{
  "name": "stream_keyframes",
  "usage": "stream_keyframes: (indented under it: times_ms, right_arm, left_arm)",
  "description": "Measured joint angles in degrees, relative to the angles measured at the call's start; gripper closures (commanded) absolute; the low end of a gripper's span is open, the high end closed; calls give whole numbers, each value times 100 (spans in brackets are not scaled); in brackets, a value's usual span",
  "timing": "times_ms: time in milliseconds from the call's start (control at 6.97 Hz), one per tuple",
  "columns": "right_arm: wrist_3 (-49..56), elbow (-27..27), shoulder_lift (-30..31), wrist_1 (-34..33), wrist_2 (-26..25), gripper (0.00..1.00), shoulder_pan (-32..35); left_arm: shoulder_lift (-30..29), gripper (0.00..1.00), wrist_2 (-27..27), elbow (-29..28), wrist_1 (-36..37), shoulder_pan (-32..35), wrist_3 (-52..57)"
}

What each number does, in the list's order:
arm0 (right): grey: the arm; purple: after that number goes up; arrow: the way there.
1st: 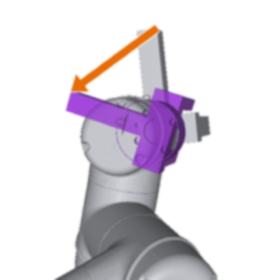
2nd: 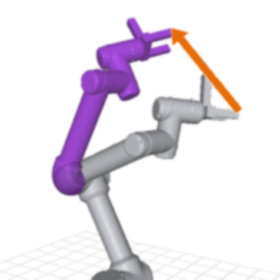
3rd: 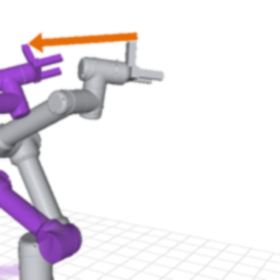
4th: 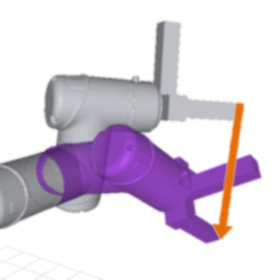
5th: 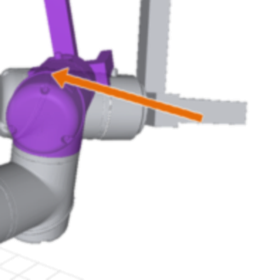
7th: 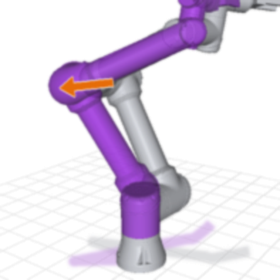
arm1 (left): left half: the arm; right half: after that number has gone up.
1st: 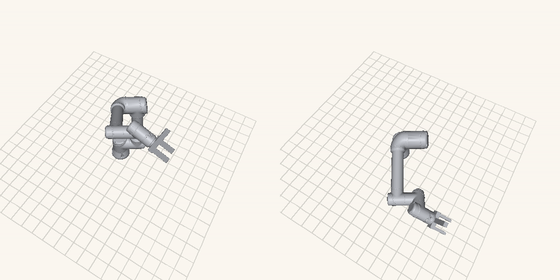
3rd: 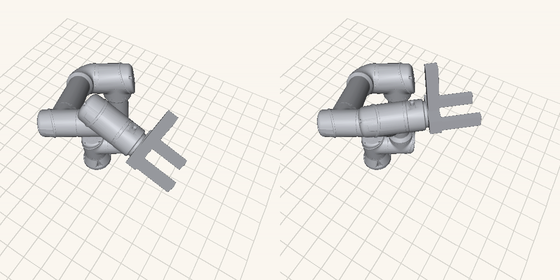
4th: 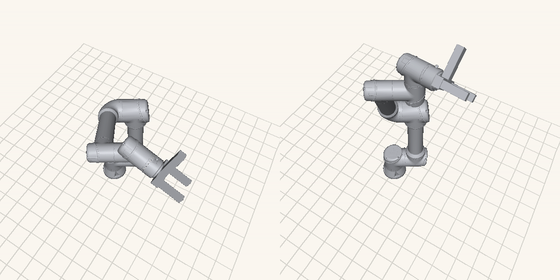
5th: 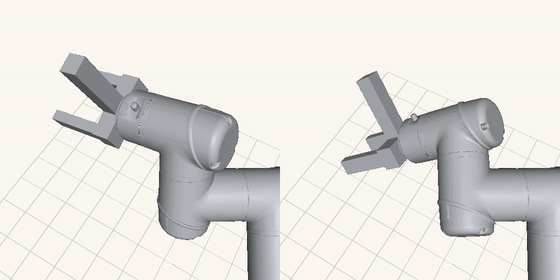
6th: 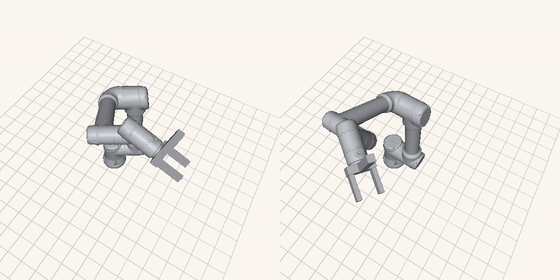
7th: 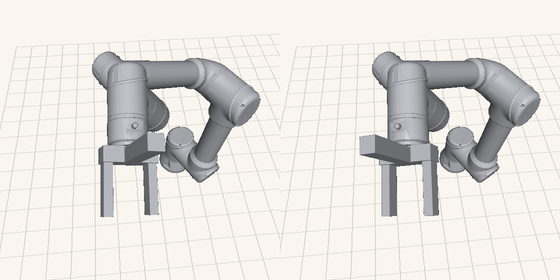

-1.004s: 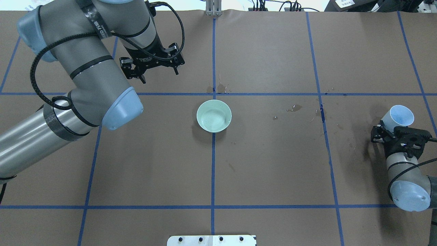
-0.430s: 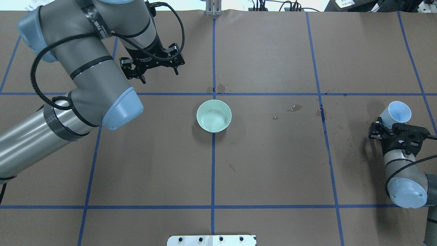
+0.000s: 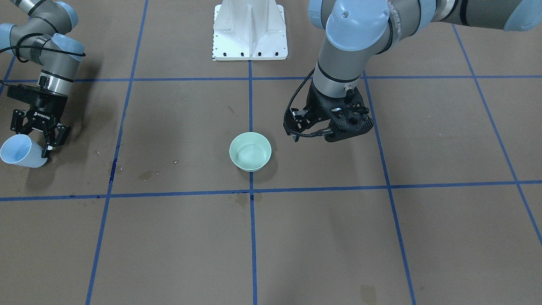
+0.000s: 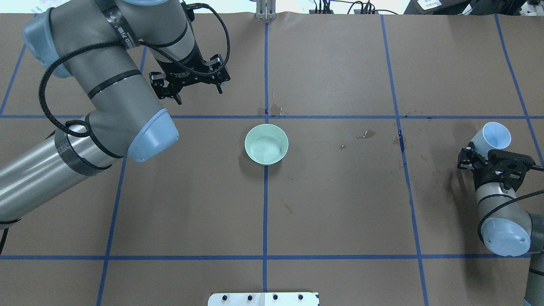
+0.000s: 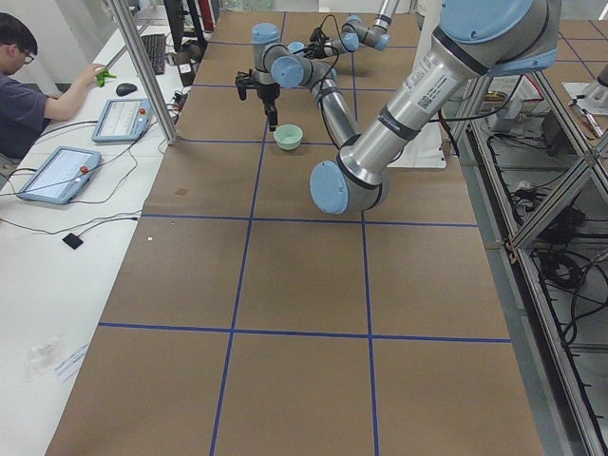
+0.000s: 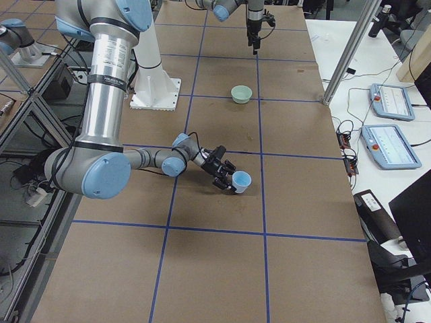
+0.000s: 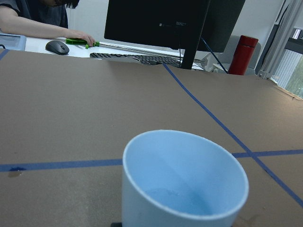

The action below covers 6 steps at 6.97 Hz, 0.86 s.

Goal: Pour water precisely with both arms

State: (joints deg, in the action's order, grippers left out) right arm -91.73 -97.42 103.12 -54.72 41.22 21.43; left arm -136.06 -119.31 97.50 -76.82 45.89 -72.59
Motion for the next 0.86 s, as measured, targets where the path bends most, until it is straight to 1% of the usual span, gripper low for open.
stream_keyframes:
  times_ms: [143, 430, 574, 717, 860]
  right_arm:
    - [27, -23, 4, 240, -8, 100, 33]
    - [233, -35, 14, 999, -34, 100, 87]
    - [605, -28, 18, 1521, -43, 100, 125]
    - [1281, -8, 19, 2037, -40, 100, 142]
    - [2202, -8, 10, 2512, -25, 100, 139]
  left_arm:
    - [0, 0, 2, 1, 0, -1, 0]
    - [0, 0, 2, -5, 0, -1, 5]
    - [10, 0, -2, -8, 0, -2, 7]
    - [26, 0, -4, -10, 0, -2, 8]
    - [38, 0, -5, -11, 0, -2, 8]
